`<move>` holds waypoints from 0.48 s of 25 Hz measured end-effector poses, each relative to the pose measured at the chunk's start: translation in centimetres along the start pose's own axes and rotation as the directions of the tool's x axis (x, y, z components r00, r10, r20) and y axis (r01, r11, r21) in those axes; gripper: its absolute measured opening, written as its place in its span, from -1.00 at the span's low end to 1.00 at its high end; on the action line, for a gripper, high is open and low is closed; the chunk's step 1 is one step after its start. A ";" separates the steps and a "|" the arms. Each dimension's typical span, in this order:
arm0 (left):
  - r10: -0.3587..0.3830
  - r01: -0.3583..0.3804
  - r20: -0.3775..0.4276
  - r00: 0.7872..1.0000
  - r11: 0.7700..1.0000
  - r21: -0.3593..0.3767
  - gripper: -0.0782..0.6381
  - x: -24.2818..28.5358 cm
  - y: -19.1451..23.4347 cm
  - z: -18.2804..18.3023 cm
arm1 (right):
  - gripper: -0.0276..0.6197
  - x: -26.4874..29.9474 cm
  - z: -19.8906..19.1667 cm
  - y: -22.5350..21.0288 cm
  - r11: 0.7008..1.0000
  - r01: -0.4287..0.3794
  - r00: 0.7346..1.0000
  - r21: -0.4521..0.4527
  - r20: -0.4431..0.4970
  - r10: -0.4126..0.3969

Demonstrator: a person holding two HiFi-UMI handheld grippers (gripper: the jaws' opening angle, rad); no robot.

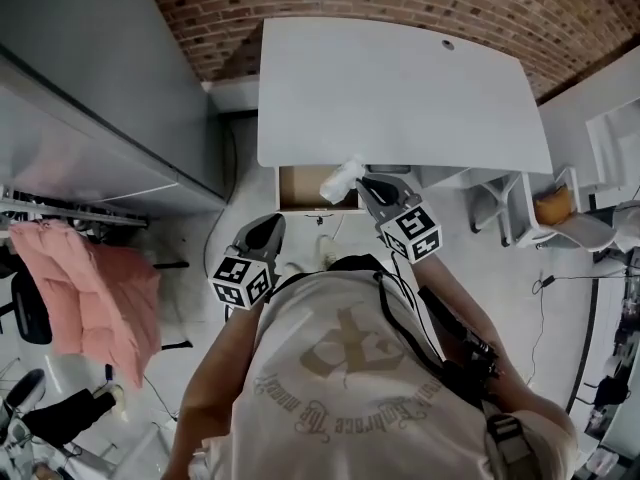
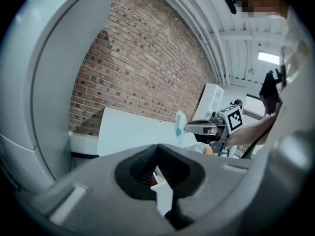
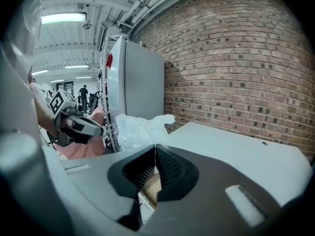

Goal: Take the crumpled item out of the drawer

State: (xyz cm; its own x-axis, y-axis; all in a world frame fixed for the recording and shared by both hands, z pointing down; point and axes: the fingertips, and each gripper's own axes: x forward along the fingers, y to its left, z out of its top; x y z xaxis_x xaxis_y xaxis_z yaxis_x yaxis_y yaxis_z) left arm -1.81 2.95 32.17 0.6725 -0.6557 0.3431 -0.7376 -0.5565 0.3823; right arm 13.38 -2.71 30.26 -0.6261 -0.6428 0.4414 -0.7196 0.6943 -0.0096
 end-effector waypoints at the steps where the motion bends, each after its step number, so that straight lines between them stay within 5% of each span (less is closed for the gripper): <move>1: -0.001 0.001 -0.001 1.000 1.000 -0.003 -0.77 -0.1 -0.1 -0.1 | -0.87 -0.4 -0.1 0.1 1.000 0.002 1.000 0.005 0.001 -0.002; 12: -0.036 0.036 -0.019 0.999 0.999 0.000 -0.77 -0.2 -1.1 -0.8 | -0.87 -2.8 -1.2 1.3 0.999 0.023 0.999 0.046 0.025 -0.024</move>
State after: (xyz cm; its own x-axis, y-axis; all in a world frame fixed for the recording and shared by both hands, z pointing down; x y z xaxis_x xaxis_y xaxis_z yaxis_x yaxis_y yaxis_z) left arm -1.07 4.06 32.34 0.6996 -0.6257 0.3451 -0.7130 -0.5798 0.3942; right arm 14.56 0.36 30.10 -0.6159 -0.6674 0.4185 -0.7468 0.6638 -0.0407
